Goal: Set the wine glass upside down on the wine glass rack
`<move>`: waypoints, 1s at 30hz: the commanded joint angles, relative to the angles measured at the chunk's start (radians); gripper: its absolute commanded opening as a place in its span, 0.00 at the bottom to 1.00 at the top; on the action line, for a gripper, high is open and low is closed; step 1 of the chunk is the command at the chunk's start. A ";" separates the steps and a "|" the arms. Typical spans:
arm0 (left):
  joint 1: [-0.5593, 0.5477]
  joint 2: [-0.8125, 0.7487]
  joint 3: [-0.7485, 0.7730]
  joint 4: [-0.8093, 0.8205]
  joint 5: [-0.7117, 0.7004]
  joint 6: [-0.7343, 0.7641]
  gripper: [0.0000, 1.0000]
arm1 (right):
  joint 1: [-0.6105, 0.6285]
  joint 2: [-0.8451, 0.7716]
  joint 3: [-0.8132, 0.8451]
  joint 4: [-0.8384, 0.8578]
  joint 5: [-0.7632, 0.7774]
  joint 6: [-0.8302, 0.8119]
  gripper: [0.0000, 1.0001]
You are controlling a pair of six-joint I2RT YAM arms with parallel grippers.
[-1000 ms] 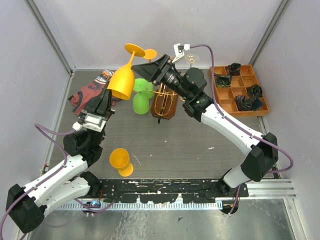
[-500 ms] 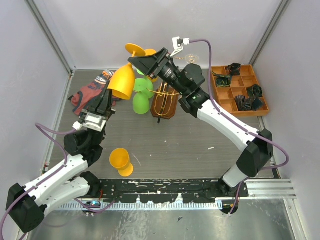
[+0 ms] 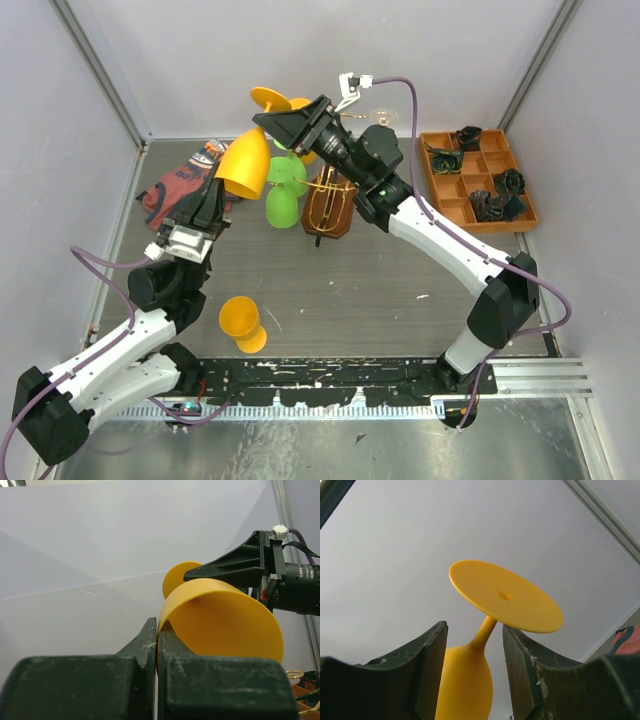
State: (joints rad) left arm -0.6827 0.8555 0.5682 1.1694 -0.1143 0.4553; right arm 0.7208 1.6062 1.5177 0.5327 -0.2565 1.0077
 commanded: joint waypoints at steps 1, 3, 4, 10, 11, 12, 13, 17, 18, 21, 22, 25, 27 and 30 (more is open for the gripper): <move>-0.003 0.000 -0.005 0.061 0.000 -0.016 0.00 | 0.008 0.014 0.055 0.069 -0.014 0.022 0.52; -0.002 0.002 -0.004 0.061 0.001 -0.015 0.00 | 0.010 0.017 0.057 0.070 -0.019 0.025 0.50; -0.002 0.003 -0.003 0.062 0.000 -0.013 0.00 | 0.011 0.018 0.057 0.071 -0.021 0.024 0.49; -0.003 0.011 0.004 0.062 -0.027 -0.007 0.00 | 0.014 -0.001 0.044 0.050 -0.020 0.009 0.42; -0.002 0.014 0.004 0.062 -0.030 -0.006 0.00 | 0.014 -0.003 0.043 0.046 -0.019 0.006 0.41; -0.002 0.017 0.005 0.062 -0.030 -0.008 0.00 | 0.016 -0.005 0.044 0.044 -0.019 0.003 0.39; -0.003 0.022 0.007 0.062 -0.032 -0.011 0.00 | 0.016 -0.005 0.046 0.042 -0.017 0.002 0.37; -0.002 0.038 0.010 0.062 -0.022 -0.011 0.00 | 0.019 0.001 0.059 0.027 -0.012 -0.007 0.25; -0.002 0.038 0.010 0.061 -0.019 -0.012 0.01 | 0.019 0.001 0.063 0.018 -0.010 -0.015 0.21; -0.002 0.030 0.000 0.053 -0.011 -0.009 0.09 | 0.019 -0.011 0.075 -0.024 0.009 -0.056 0.10; -0.002 0.023 -0.008 0.042 -0.009 -0.008 0.13 | 0.018 -0.017 0.078 -0.045 0.022 -0.077 0.07; -0.002 -0.005 -0.031 0.003 -0.005 -0.011 0.27 | 0.019 -0.045 0.087 -0.113 0.082 -0.150 0.01; -0.002 -0.026 -0.054 -0.019 -0.009 -0.017 0.36 | 0.018 -0.063 0.097 -0.156 0.141 -0.206 0.01; -0.003 -0.066 -0.096 -0.042 -0.018 -0.024 0.51 | 0.019 -0.084 0.136 -0.244 0.223 -0.321 0.01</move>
State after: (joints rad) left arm -0.6827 0.8413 0.5182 1.1290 -0.1295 0.4400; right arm 0.7376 1.5848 1.5719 0.4004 -0.1654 0.8806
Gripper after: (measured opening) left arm 0.442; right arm 0.131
